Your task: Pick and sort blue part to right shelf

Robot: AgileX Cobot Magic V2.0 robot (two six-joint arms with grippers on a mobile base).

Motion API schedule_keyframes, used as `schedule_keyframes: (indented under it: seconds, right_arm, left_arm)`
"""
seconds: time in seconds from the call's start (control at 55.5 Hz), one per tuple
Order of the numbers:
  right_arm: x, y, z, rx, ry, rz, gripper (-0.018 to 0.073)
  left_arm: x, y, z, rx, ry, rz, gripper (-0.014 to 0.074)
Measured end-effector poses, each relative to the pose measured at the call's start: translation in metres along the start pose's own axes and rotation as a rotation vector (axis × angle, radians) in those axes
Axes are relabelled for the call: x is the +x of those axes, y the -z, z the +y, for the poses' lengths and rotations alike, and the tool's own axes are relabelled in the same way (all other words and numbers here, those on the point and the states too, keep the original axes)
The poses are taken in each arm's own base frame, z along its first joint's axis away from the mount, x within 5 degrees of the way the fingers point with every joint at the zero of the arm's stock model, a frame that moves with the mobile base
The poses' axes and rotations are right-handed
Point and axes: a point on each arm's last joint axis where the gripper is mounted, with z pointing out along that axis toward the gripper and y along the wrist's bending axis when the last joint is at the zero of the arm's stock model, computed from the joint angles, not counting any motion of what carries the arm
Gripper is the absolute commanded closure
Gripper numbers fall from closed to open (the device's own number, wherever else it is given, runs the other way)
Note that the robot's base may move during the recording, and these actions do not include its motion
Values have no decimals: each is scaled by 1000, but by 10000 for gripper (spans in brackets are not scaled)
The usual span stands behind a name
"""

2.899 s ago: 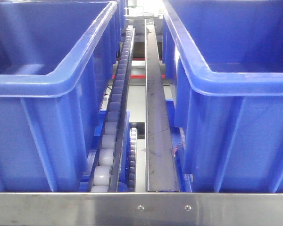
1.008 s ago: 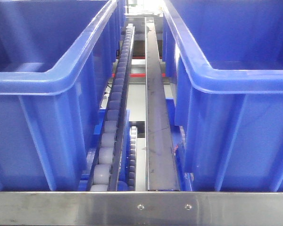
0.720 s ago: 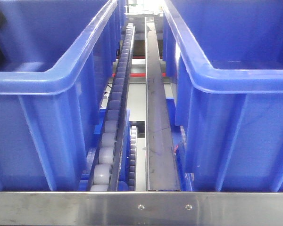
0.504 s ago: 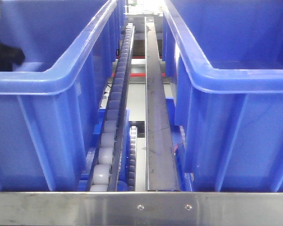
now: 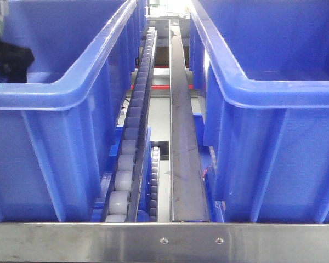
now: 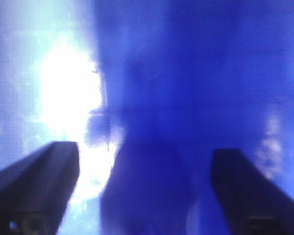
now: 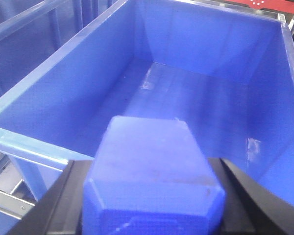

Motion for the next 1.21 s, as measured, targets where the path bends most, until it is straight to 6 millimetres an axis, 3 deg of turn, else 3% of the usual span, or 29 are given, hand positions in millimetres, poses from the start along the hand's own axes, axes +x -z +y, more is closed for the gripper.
schedule_keyframes:
  seconds: [0.144, 0.252, 0.324, 0.684, 0.828, 0.972, 1.062, 1.207]
  right_arm:
    - [0, 0, 0, 0, 0, 0, 363]
    - [0, 0, 0, 0, 0, 0, 363]
    - [0, 0, 0, 0, 0, 0, 363]
    - [0, 0, 0, 0, 0, 0, 363]
    - [0, -2, 0, -1, 0, 11, 363]
    - [-10, -14, 0, -3, -73, 82, 363]
    - [-29, -26, -2, 0, -138, 131, 363]
    - [-67, -66, -4, 12, -211, 283, 363]
  left_arm:
    - [1, 36, 1, 10, 0, -76, 27]
    - [15, 67, 3, 18, 1, -165, 123]
    - [33, 90, 5, 27, 2, -248, 192]
    - [147, 159, 18, 41, -15, -639, 478]
    - [186, 178, 24, 28, -32, -795, 471]
    - [210, 186, 27, 19, -39, -887, 471]
    - [218, 189, 28, 20, -38, -919, 471]
    - [221, 191, 28, 20, -38, -932, 471]
